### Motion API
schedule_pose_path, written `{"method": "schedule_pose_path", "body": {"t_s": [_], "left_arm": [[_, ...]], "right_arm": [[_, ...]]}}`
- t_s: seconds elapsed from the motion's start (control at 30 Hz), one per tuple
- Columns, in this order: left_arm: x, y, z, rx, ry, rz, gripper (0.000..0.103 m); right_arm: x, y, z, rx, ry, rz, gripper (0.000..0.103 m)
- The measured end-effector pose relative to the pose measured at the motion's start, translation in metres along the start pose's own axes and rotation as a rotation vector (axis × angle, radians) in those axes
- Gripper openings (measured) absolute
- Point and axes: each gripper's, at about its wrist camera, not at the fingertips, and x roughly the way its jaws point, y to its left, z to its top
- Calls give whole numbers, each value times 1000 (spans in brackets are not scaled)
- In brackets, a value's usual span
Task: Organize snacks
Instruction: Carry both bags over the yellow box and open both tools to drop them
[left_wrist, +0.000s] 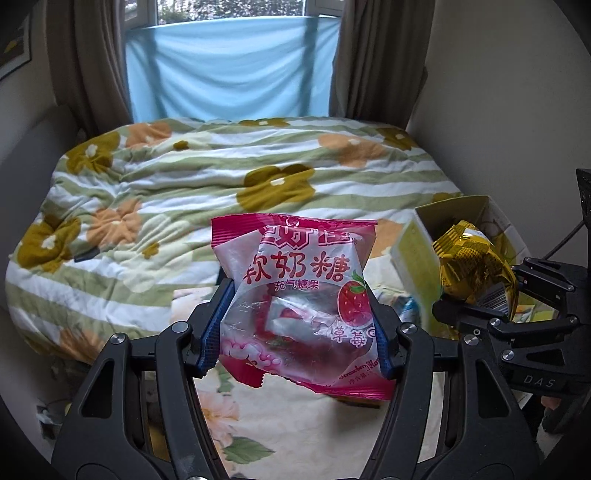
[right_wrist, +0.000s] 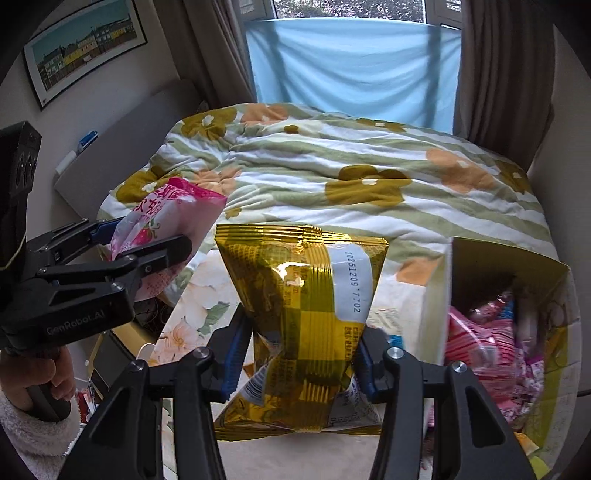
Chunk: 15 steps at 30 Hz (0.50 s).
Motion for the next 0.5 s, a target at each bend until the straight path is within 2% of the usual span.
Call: {"method": "schedule_pose_path", "body": {"t_s": [0.33, 0.5], "left_arm": [[26, -155, 12, 61, -1, -111, 60], [46, -226, 11, 102, 12, -165, 60]], "right_arm": [[-70, -129, -41, 97, -52, -107, 46], [-90, -174, -60, 124, -59, -150, 46]]}}
